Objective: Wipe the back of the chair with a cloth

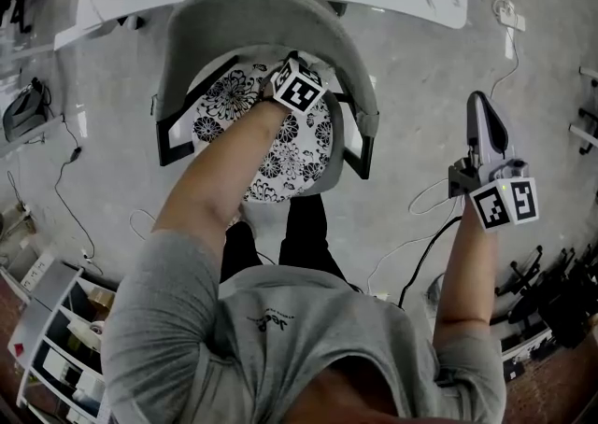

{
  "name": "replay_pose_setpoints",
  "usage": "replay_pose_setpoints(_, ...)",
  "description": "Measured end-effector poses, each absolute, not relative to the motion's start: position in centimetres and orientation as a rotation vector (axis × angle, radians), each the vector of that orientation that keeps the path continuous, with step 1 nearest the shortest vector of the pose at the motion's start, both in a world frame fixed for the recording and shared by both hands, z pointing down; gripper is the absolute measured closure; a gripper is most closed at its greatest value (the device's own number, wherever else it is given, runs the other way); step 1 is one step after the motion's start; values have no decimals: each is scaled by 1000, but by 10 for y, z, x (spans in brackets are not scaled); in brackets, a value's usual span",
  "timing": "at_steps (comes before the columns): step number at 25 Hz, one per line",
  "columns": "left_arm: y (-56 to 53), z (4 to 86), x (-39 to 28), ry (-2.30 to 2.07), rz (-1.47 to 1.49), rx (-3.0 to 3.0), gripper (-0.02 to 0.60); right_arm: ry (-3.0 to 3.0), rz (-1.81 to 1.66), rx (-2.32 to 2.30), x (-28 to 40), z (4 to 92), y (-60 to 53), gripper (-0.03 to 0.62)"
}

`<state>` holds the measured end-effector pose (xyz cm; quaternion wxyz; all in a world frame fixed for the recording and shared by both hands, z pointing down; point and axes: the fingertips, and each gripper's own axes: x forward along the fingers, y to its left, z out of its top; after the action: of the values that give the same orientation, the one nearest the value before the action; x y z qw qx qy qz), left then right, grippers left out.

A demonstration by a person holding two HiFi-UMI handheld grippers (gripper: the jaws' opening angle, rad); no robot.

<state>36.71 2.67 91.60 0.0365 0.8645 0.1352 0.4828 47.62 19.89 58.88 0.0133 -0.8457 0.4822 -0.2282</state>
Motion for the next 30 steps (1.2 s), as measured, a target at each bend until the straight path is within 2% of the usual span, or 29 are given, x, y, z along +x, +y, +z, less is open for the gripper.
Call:
replay_pose_setpoints(9,104,898,349,946,1534,2775,439,1487,-694,-2647,468,586,206,589)
replay_pose_setpoints(13,121,891,338,1051,1521,2713,439,1481,-691,-2659,462,580,206,589)
replay_pose_setpoints(23,46,808,313,600,1271,2629,439,1490,-658,-2686,431,551,190,591)
replay_pose_setpoints(30,-35,714,243,365,1094,2622,439,1553,-624,-2695,391,503,148,589)
